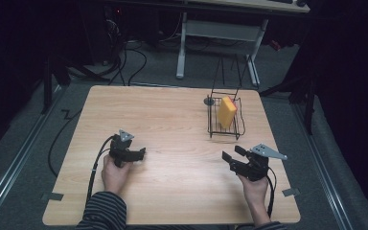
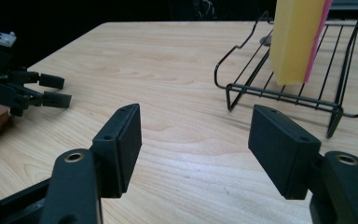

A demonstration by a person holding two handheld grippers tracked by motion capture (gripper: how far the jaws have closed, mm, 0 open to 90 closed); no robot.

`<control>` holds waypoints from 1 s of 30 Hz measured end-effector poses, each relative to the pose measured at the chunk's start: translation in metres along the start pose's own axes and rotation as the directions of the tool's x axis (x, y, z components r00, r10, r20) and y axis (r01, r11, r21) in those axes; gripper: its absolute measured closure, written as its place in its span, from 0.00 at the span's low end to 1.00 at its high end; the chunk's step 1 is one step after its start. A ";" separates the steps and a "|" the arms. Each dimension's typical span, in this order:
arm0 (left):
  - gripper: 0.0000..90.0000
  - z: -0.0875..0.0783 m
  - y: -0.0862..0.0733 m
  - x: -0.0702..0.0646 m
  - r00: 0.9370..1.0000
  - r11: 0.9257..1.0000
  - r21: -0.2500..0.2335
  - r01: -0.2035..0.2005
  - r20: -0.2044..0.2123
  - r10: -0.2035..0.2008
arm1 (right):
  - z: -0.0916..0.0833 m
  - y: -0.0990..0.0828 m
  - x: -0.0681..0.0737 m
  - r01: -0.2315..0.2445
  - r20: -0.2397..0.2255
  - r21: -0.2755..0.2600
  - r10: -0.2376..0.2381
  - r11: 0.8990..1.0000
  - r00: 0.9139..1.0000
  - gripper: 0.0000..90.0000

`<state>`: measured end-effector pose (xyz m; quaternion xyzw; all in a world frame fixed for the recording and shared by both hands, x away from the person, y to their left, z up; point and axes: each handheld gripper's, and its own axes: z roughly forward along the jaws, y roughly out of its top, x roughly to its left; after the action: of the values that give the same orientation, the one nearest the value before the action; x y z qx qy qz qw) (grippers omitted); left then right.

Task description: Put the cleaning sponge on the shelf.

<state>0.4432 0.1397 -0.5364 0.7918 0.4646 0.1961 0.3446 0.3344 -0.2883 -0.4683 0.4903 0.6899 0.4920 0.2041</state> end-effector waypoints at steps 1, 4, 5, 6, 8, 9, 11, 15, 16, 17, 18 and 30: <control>0.19 0.000 0.000 0.000 1.000 1.000 0.000 0.000 0.000 0.000 | 0.002 -0.001 0.000 0.004 0.000 0.001 -0.004 1.000 1.000 0.39; 0.19 0.000 0.000 0.000 1.000 1.000 0.000 -0.001 0.000 0.001 | 0.005 -0.004 0.000 0.005 0.000 0.010 -0.005 1.000 1.000 0.39; 0.19 0.000 0.000 0.000 1.000 1.000 0.000 0.000 0.000 0.000 | 0.007 -0.005 0.000 0.003 -0.001 0.014 -0.003 1.000 1.000 0.39; 0.19 0.000 0.000 0.000 1.000 1.000 0.000 -0.001 0.000 0.001 | 0.008 -0.005 0.000 0.005 0.001 0.018 -0.005 1.000 1.000 0.39; 0.19 0.000 0.000 0.000 1.000 1.000 0.000 -0.001 0.000 0.001 | 0.011 -0.007 0.000 0.010 0.006 0.029 -0.010 1.000 1.000 0.39; 0.19 0.000 0.000 0.000 1.000 1.000 0.000 0.000 0.000 0.000 | 0.013 -0.008 -0.001 0.009 0.010 0.036 -0.009 0.999 1.000 0.39; 0.19 0.000 0.000 0.000 1.000 1.000 0.000 -0.001 0.000 0.001 | 0.018 -0.011 -0.002 0.009 0.029 0.059 -0.011 0.998 1.000 0.39; 0.19 0.000 0.000 0.000 1.000 1.000 0.000 0.000 0.000 0.000 | 0.028 -0.013 -0.007 0.004 0.040 0.101 -0.008 0.995 0.999 0.40; 0.19 0.000 0.000 0.000 1.000 1.000 0.000 -0.001 0.000 0.001 | 0.028 -0.013 -0.007 0.004 0.040 0.101 -0.008 0.995 0.999 0.40; 0.19 0.000 0.000 0.000 1.000 1.000 0.000 0.000 0.000 0.000 | 0.030 -0.014 -0.008 0.003 0.042 0.110 -0.008 0.994 0.999 0.40; 0.19 0.000 0.000 0.000 1.000 1.000 0.000 0.000 0.000 0.000 | 0.032 -0.014 -0.009 0.011 0.044 0.116 -0.017 0.993 0.999 0.40; 0.19 0.000 0.000 0.000 1.000 1.000 0.000 0.000 0.000 0.000 | 0.057 -0.024 -0.016 0.033 0.096 0.238 -0.058 0.971 0.994 0.40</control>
<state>0.4432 0.1397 -0.5365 0.7917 0.4647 0.1960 0.3447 0.3733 -0.2757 -0.5170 0.5196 0.7431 0.3760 0.1907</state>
